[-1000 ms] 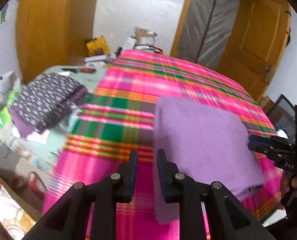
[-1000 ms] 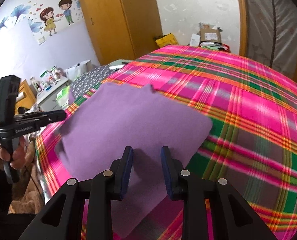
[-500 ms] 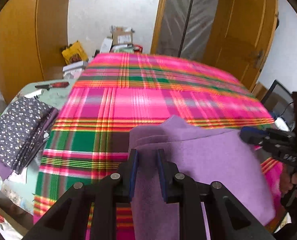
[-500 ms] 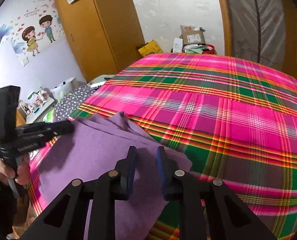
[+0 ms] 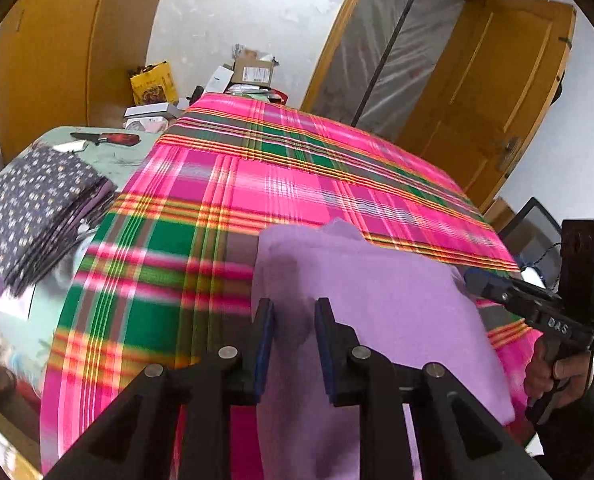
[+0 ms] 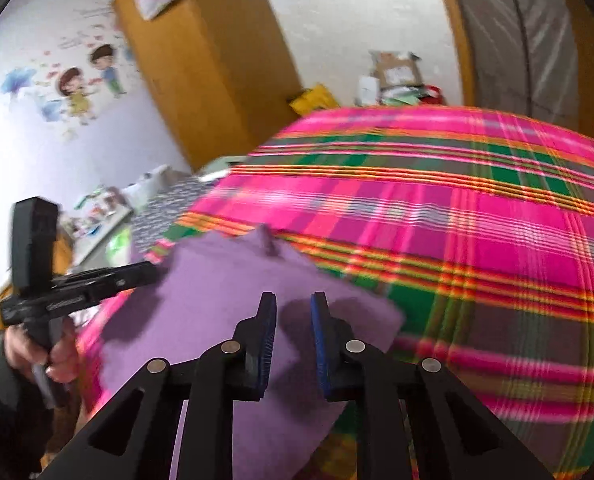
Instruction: Fold clothes
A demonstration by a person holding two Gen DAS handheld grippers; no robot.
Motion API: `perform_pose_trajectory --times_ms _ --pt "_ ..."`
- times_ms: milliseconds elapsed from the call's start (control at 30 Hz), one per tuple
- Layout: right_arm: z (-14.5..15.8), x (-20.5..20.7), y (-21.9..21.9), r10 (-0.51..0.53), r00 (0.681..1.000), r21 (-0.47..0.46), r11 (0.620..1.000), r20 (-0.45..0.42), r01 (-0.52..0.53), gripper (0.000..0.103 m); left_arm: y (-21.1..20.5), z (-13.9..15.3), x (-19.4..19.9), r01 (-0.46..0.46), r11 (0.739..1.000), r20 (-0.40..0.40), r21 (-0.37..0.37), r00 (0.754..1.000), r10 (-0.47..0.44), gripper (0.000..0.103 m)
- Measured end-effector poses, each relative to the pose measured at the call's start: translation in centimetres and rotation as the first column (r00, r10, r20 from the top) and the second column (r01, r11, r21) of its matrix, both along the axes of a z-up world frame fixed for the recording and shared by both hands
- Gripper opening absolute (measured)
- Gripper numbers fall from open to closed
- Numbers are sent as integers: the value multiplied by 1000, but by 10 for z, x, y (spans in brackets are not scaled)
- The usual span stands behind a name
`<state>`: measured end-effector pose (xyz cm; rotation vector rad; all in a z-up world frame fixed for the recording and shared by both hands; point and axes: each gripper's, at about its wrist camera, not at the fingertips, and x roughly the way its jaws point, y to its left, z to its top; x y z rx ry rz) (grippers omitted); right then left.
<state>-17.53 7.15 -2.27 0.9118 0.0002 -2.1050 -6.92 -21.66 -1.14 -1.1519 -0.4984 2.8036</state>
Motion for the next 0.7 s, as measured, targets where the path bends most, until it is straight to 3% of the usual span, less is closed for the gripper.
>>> perform_pose_trajectory --times_ms 133,233,367,433,500,700 --pt "1 33 -1 107 993 22 994 -43 -107 18 -2 -7 25 -27 999 6 32 1000 26 22" --pt "-16 44 -9 157 987 90 984 -22 -154 18 -1 -24 28 -38 998 57 57 998 35 22" --pt "-9 41 -2 117 993 66 991 -14 -115 19 -2 -13 38 -41 997 38 59 999 39 22" --pt "-12 37 10 83 996 23 996 36 -84 21 -7 -9 44 -48 997 31 67 998 46 22" --pt "-14 33 23 51 995 -18 999 88 -50 29 -15 -7 55 -59 994 30 95 998 57 22" --pt "-24 22 58 -18 968 -127 991 251 51 31 -32 -21 74 -75 962 69 264 996 58 23"
